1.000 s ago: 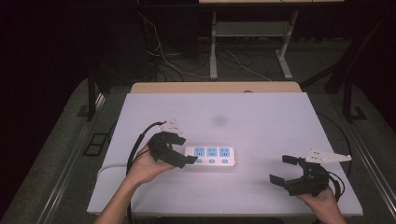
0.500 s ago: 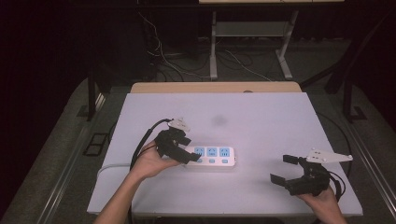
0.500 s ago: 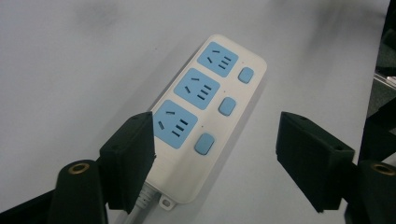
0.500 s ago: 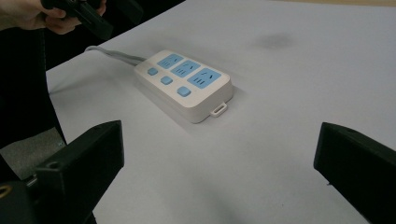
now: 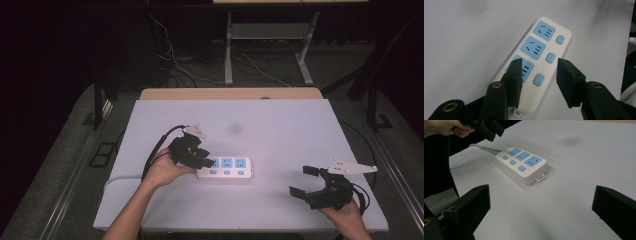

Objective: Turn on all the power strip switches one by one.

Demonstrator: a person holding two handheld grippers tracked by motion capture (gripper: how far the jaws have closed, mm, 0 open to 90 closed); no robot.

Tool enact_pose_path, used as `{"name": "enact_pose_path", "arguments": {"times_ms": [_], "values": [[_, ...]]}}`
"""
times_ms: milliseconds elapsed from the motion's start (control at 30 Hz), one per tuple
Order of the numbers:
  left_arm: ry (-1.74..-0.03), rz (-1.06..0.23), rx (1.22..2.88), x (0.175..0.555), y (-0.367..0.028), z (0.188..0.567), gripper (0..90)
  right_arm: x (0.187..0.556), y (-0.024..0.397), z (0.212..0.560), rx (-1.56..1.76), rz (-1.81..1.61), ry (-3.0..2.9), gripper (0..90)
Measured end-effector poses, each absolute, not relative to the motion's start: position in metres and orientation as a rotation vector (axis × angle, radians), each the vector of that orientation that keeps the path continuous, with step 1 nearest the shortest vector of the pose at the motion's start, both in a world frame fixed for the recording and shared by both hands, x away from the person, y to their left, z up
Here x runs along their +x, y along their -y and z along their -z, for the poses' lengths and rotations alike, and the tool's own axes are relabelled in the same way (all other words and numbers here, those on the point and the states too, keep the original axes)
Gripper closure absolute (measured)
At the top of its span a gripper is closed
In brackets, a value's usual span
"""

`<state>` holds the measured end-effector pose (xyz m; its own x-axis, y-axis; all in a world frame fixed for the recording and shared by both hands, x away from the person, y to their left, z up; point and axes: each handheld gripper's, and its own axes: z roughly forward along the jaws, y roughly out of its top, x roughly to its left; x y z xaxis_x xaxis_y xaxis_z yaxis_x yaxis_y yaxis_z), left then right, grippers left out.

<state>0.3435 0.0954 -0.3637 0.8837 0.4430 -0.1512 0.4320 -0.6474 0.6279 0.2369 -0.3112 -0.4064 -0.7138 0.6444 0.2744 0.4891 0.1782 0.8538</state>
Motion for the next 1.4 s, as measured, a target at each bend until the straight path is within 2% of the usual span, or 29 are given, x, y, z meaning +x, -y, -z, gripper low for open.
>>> {"name": "enact_pose_path", "arguments": {"times_ms": [200,500,700,1400], "values": [[-0.609,-0.009,2.367,0.345,-0.092,0.366,64.7,0.237,0.312,0.406,1.115,-1.567,-2.291,1.7],[-0.585,0.034,2.399,0.348,-0.086,0.373,81.6,0.238,0.312,0.407,1.112,-1.565,-2.293,1.7],[-0.581,0.051,2.416,0.349,-0.082,0.377,88.9,0.238,0.312,0.407,1.111,-1.564,-2.294,1.7],[-0.558,0.087,2.494,0.35,-0.072,0.401,89.7,0.238,0.312,0.407,1.104,-1.555,-2.303,1.7]]}}
